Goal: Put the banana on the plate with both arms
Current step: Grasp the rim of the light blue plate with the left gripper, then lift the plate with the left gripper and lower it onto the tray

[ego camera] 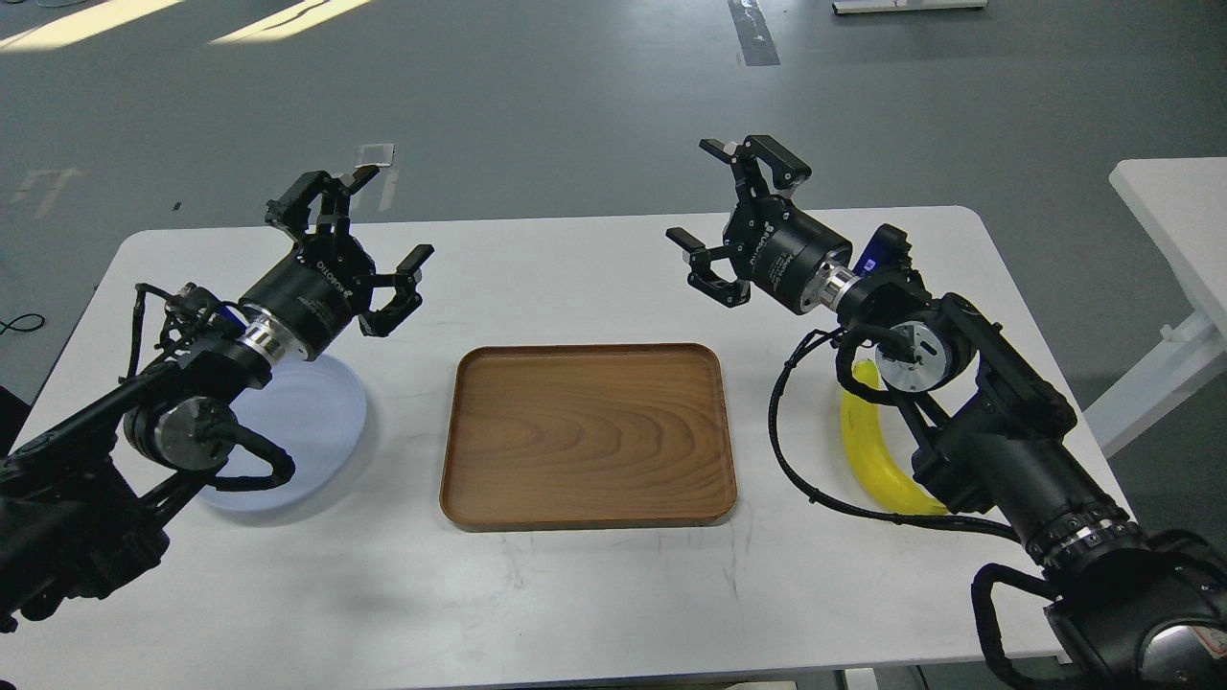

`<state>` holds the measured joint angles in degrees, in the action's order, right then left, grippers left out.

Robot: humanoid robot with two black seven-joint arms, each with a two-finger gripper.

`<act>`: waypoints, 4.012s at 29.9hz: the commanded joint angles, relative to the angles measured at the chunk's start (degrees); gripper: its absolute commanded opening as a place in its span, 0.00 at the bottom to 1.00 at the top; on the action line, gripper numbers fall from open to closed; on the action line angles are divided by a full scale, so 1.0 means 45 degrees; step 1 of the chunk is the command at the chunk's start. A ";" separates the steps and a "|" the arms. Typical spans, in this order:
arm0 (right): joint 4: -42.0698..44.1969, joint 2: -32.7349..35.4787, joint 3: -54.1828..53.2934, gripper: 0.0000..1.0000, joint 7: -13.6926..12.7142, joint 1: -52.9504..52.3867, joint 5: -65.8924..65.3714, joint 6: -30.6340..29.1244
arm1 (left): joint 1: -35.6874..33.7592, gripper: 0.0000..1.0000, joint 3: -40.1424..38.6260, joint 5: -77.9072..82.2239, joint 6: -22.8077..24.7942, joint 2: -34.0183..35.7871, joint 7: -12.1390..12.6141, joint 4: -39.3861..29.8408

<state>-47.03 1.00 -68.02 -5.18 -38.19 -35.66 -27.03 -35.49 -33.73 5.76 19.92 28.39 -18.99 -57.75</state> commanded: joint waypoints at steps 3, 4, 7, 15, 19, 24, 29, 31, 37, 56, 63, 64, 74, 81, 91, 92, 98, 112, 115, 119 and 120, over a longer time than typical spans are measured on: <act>0.0001 0.0032 0.0134 1.00 0.0019 0.0009 -0.0024 0.0010 | -0.0023 0.98 0.0151 0.0184 -0.0051 -0.0001 0.0001 0.0000; 0.0001 0.0032 0.0173 1.00 0.0038 0.0067 -0.0024 0.0029 | -0.0042 0.98 0.0229 0.0320 -0.0090 -0.0040 0.0001 0.0000; -0.0018 0.0013 0.0212 1.00 0.0038 0.0204 -0.0043 0.0010 | -0.0062 0.98 0.0249 0.0691 -0.0188 0.0018 0.0001 0.0000; -0.0057 0.0091 0.0212 1.00 0.0117 0.0224 -0.0024 -0.0010 | -0.0102 0.98 0.0288 1.1459 -0.3190 0.1442 -0.0468 -0.1637; -0.0096 0.0110 0.0134 1.00 0.0136 0.0419 -0.0024 -0.0010 | 0.0230 0.98 0.1593 1.6547 -0.5733 0.2867 -0.0331 -0.2285; -0.0174 0.0110 0.0017 1.00 0.0136 0.0497 -0.0024 -0.0010 | 0.0308 0.98 0.3566 1.7235 -0.7041 0.4586 -0.0331 -0.1139; -0.0213 0.0091 -0.0002 1.00 0.0156 0.0614 -0.0024 -0.0010 | 0.0309 0.98 0.4194 1.7119 -0.7610 0.4491 -0.0449 0.2224; -0.0213 0.0071 0.0017 1.00 0.0175 0.0653 -0.0024 -0.0010 | 0.0367 0.98 0.4253 1.6962 -0.7824 0.4510 -0.0585 0.2656; -0.0214 0.0032 0.0017 1.00 0.0175 0.0654 -0.0024 -0.0010 | 0.1246 0.97 0.4233 1.6748 -0.8098 0.4550 -0.0820 0.2579; -0.0233 0.0071 0.0134 1.00 0.0175 0.0770 -0.0024 -0.0029 | 0.2242 0.93 0.4702 1.5985 -0.8587 0.3925 -0.0937 0.2598; -0.0233 0.0071 0.0134 1.00 0.0175 0.0829 -0.0024 -0.0029 | 0.2262 0.71 0.4702 1.5985 -0.8567 0.3905 -0.0917 0.2696; -0.0233 0.0071 0.0134 1.00 0.0175 0.0829 -0.0024 -0.0029 | 0.2281 0.70 0.4702 1.5985 -0.8567 0.3924 -0.0917 0.2715; -0.0331 0.0052 0.0134 1.00 0.0175 0.0947 -0.0024 -0.0029 | 0.2612 0.51 0.4702 1.5985 -0.8509 0.3945 -0.0917 0.2754; -0.0350 0.0091 0.0095 1.00 0.0175 0.1025 -0.0024 -0.0029 | 0.2946 0.13 0.4702 1.5985 -0.8509 0.3944 -0.0937 0.2735; -0.0370 0.0091 0.0076 1.00 0.0195 0.1025 -0.0024 -0.0029 | 0.2633 0.00 0.4682 1.5694 -0.8645 0.4022 -0.1248 0.2618; -0.0370 0.0091 0.0076 1.00 0.0195 0.1025 -0.0024 -0.0029 | 0.2614 0.00 0.4663 1.5615 -0.8645 0.4042 -0.1346 0.2560; -0.0370 0.0091 0.0037 1.00 0.0195 0.1044 -0.0024 -0.0029 | 0.1835 0.00 0.4682 1.5575 -0.8782 0.4100 -0.1874 0.1995; -0.0467 0.0110 0.0017 1.00 0.0195 0.1122 -0.0024 -0.0029 | -0.3009 0.00 0.6808 1.6629 -0.6888 0.2130 -0.1758 -0.0977; -0.0467 0.0129 0.0017 1.00 0.0195 0.1161 -0.0024 -0.0029 | -0.3810 0.00 0.7864 1.6649 -0.6888 0.0881 -0.1406 -0.0295; -0.0487 0.0304 -0.0002 1.00 0.0195 0.1181 -0.0024 -0.0029 | -0.4281 0.00 0.8489 1.6669 -0.6751 -0.1733 -0.1367 0.1928; -0.0506 0.0325 -0.0002 1.00 0.0195 0.1181 -0.0004 -0.0029 | -0.4281 0.00 0.8588 1.6669 -0.6732 -0.2049 -0.1367 0.2185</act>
<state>-49.21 1.89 -67.95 -4.30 -32.92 -35.77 -27.15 -54.08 3.16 80.70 -10.76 25.46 -25.22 -53.43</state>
